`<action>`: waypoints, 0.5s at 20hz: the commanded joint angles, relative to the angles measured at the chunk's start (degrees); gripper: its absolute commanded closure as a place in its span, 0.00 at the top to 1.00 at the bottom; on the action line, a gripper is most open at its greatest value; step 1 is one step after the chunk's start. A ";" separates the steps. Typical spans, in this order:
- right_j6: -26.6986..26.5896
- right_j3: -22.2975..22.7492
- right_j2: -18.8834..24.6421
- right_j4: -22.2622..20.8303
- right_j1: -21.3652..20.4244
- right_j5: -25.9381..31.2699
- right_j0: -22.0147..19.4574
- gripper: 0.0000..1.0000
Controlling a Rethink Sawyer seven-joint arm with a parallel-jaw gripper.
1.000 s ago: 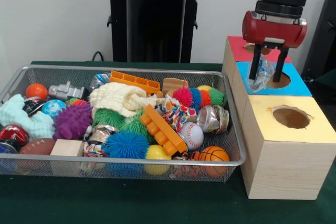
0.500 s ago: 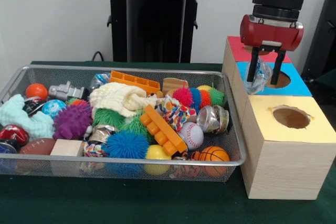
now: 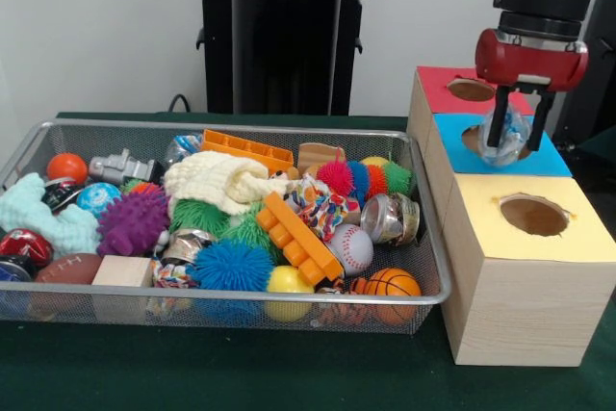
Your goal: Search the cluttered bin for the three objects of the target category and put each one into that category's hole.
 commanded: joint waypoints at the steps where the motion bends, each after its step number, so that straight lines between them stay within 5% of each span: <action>1: 11.76 3.71 1.70 1.22 1.91 -1.03 -0.65 0.00; 10: 7.77 13.73 4.89 -2.17 -3.58 -5.79 -8.00 0.00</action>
